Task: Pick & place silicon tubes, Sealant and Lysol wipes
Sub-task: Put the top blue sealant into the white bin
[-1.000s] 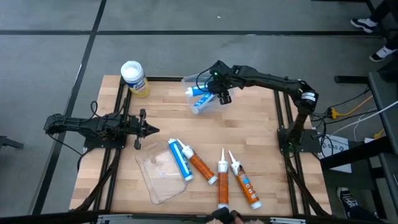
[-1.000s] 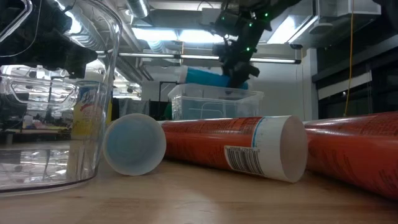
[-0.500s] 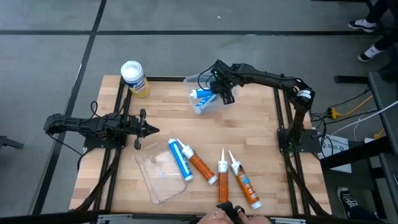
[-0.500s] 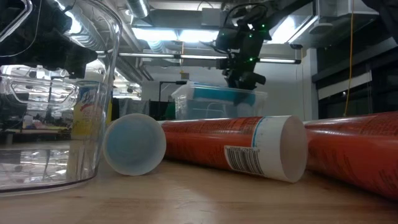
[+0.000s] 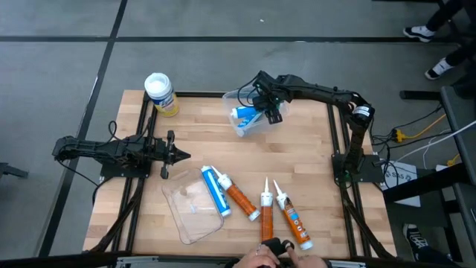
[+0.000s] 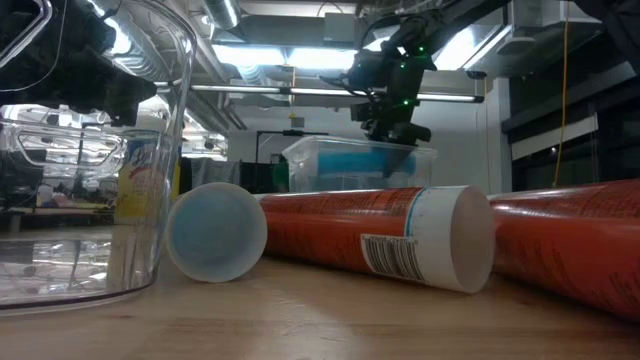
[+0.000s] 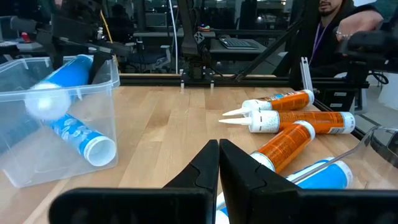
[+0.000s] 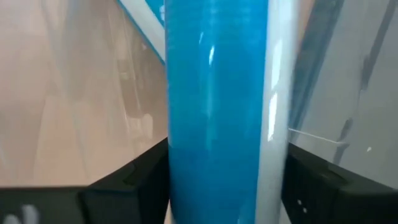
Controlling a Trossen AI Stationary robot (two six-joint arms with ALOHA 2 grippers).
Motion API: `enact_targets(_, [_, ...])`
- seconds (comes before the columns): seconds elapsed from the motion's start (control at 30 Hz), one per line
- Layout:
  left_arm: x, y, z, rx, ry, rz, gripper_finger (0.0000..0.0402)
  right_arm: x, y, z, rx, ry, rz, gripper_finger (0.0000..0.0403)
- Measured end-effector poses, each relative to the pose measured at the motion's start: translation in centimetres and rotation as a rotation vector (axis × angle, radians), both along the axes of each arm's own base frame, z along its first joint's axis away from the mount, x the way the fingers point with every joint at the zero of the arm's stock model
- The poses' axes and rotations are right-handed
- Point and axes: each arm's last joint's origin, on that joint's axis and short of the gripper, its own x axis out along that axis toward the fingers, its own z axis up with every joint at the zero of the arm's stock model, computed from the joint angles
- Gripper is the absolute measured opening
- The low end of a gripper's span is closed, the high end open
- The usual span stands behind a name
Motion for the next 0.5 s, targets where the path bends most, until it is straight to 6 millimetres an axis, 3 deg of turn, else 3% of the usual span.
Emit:
enact_targets(0.13, [0.0,0.0,0.0,0.0,0.0,0.0,0.0013,-0.04,-0.05,0.03,-0.02,0.012,-0.015,0.0262])
enact_targets(0.5, [0.0,0.0,0.0,0.0,0.0,0.0,0.0011,0.02,-0.22,-0.18,-0.06,0.035,-0.028,0.0229])
